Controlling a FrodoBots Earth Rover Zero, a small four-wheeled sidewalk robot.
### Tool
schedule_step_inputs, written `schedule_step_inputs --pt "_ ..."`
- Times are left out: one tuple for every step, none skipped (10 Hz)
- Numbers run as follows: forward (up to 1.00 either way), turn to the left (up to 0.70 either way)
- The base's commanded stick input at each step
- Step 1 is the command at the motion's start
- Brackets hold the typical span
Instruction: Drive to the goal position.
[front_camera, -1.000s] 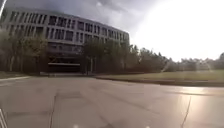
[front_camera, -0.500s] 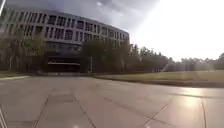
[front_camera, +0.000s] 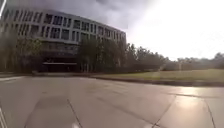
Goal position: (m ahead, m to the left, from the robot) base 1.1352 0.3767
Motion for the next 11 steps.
schedule_step_inputs --pt "0.7 0.0" --pt "0.66 0.0" --pt "0.54 0.0" --pt "0.43 0.0" --pt "0.31 0.0" --pt "0.19 0.0" --pt "0.08 0.0" --pt "0.0 0.0" --pt "0.0 0.0" --pt "0.0 0.0" --pt "0.0 0.0"
